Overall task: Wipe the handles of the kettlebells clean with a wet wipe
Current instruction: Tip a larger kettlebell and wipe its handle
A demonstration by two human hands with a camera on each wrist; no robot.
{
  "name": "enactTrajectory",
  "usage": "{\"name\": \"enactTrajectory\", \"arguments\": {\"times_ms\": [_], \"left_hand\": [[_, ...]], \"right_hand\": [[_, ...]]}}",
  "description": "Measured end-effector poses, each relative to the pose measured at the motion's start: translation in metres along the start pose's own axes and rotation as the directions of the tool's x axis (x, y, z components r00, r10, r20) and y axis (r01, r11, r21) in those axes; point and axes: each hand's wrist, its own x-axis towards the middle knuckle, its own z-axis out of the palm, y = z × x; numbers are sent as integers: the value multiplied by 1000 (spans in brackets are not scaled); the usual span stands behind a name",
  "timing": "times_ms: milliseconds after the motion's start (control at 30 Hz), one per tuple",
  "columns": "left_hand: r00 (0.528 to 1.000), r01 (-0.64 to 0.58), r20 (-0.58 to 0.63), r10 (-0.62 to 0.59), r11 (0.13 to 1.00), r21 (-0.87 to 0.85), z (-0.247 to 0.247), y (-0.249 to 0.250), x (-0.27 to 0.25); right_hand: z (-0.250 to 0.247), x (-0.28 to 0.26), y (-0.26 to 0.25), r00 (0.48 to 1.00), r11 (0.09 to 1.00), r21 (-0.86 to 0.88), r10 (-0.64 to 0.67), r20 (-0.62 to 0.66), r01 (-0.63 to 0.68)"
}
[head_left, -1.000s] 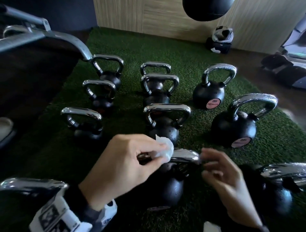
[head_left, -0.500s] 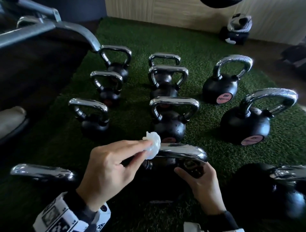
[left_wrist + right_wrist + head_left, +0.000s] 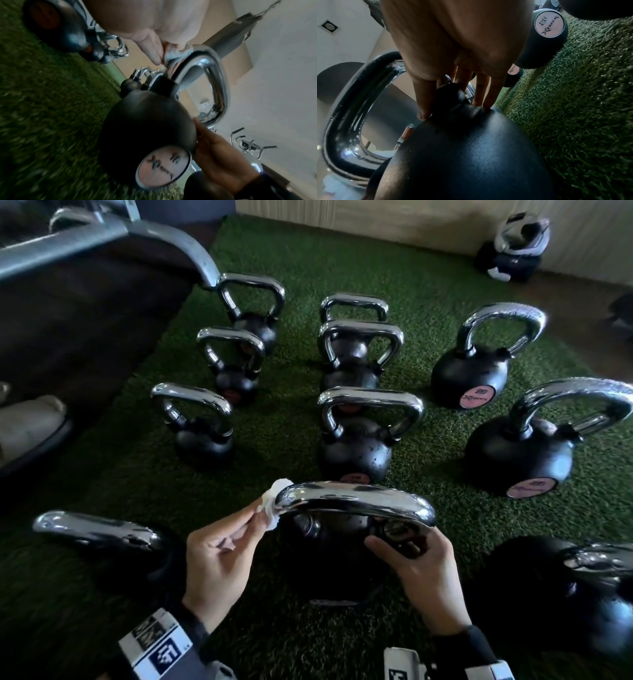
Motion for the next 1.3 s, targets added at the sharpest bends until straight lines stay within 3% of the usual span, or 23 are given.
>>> {"name": "enactTrajectory", "arguments": {"times_ms": [200,300,400,533,633,733,800,867,967,1067,1200,1300], "left_hand": [[998,66,19,-67,997,35,11,-10,-23],[999,17,36,-21,996,89,14,-13,-15],[997,10,74,-20,991,136,14,-21,7],[989,4,141,-40,968,249,29,-27,54],[980,88,156,-124,971,222,44,-30,79],[972,81,191,-134,962,261,50,-25,86],[959,136,222,-178,972,189,49,-19,87],[954,153,241,-179,980,125,46,-16,84],[983,42,166,-78,977,207,47,-19,76],[995,59,69,-78,969,242,54,-21,71],[1000,6,26,-14,960,279,61,-11,73],[998,50,-33,-45,985,163,67,5,79]], "right_hand": [[-2,2,1,1000,1000,-15,-28,-4,28],[-6,1,-1,999,998,-40,-50,-3,50],[-15,-9,-2,997,993,-93,-73,10,74],[-25,-27,1,980,934,-297,-190,65,201],[-19,-32,-3,957,893,-345,-261,129,290],[-20,-18,0,956,883,-370,-241,169,289],[-23,2,1,952,878,-374,-247,183,300],[-19,23,-1,951,903,-308,-256,175,300],[6,42,-6,959,990,-92,-81,272,110],[26,44,-5,953,1000,1,2,304,-3],[31,36,-18,967,995,89,10,254,-33],[32,35,-17,974,994,106,-9,224,-15]]}}
